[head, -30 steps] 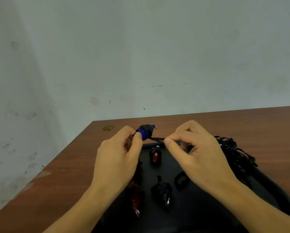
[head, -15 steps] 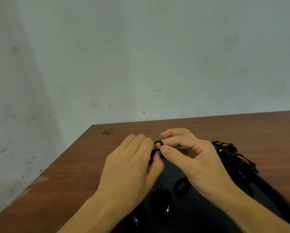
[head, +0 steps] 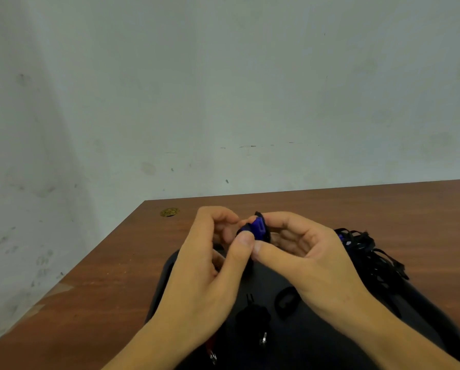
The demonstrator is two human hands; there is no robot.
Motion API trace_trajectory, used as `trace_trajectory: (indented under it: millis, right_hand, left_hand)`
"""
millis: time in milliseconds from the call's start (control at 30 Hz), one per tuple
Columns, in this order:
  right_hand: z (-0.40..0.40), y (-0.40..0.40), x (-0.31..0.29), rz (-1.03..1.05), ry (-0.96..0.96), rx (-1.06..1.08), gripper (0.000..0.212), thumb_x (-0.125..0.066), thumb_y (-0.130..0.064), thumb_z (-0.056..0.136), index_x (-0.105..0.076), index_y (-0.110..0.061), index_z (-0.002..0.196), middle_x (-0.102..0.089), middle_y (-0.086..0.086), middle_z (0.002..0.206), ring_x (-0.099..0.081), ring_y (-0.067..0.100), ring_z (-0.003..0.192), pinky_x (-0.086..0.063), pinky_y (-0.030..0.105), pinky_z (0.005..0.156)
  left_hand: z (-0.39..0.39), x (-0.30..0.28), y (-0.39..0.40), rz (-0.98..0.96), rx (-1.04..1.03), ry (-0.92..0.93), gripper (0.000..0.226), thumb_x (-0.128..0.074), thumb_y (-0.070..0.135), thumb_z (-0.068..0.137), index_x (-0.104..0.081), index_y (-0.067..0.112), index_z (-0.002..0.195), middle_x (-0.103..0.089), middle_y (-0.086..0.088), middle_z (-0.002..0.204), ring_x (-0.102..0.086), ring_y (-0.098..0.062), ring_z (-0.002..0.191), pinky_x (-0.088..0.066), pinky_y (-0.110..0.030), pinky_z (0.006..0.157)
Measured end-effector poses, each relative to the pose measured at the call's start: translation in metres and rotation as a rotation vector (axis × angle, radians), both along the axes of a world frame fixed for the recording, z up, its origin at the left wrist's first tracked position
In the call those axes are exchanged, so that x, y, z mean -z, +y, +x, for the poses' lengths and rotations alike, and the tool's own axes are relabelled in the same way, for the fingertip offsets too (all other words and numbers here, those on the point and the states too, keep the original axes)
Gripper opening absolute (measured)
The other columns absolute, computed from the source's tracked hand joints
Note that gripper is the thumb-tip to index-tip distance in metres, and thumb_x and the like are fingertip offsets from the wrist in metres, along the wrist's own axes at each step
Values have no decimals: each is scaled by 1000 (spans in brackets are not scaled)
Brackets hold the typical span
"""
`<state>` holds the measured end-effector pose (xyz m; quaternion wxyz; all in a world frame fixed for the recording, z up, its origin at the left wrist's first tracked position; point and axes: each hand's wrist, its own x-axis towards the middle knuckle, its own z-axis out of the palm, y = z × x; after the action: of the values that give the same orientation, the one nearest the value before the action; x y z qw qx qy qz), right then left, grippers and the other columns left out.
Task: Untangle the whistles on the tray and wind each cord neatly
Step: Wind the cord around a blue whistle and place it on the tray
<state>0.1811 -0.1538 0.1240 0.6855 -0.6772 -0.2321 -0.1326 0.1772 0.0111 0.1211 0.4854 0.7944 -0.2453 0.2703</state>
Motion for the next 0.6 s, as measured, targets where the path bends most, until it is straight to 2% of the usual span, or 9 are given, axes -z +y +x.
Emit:
trace_trajectory:
  millis: [67,133,200,267,333,433,533,600]
  right_hand:
    - [-1,1,-1,16,-6,-31,30,-77,-18,73,-75,-23,102,-78,-8,100,-73,8,97,-54,16,84]
    - [-1,2,-1,32,-16,-58,32,-75,-20,70,-75,-24,102,-78,-7,100,-73,9,97,-54,16,83]
    - [-1,1,-2,29,-47,-78,29,-75,-19,72,-77,-26,100,-78,-5,98,-73,11,94,-56,18,81]
    - [-1,0,-3,-7,-84,-81,30,-75,-19,75,-77,-27,104,-77,-5,101,-73,13,97,-56,22,83]
    - [-1,-1,-3,-21,-98,-93,31,-75,-19,77,-76,-25,108,-77,-4,104,-72,15,100,-56,26,87]
    - [0,-2,-2,-66,-121,-72,30,-77,-20,77,-75,-27,107,-76,-6,106,-71,15,105,-54,36,95]
    - [3,-2,1,-114,-133,-25,33,-85,-29,75,-75,-35,106,-75,-9,109,-68,15,110,-51,44,99]
    - [6,-2,4,-162,-159,38,34,-80,-42,72,-74,-42,105,-71,-14,114,-63,14,117,-48,47,101]
  left_hand:
    - [-2,-3,-2,-21,42,52,18,-42,58,95,-54,48,103,-65,13,94,-63,-7,69,-52,-28,61]
    - [-5,-4,-5,-23,98,129,29,-35,59,93,-58,49,106,-66,13,82,-60,-2,62,-48,-23,58]
    - [-8,-6,-8,-54,170,222,35,-34,56,94,-61,44,112,-62,2,73,-57,-11,58,-48,-28,52]
    - [-10,-9,-10,-131,246,289,37,-37,52,95,-64,37,114,-57,-1,67,-54,-21,54,-47,-32,46]
    - [-13,-14,-13,-223,284,355,37,-43,49,89,-68,34,110,-49,-4,60,-47,-27,50,-43,-30,43]
    - [-15,-18,-16,-289,278,415,33,-44,48,87,-72,35,99,-37,-2,52,-37,-27,46,-36,-26,39]
    - [-12,-10,-17,-264,207,394,39,-33,44,96,-71,36,94,-40,7,48,-41,-20,43,-35,-26,42]
    - [-10,-5,-18,-222,146,314,43,-30,48,97,-70,37,86,-48,14,49,-44,-5,44,-38,-23,46]
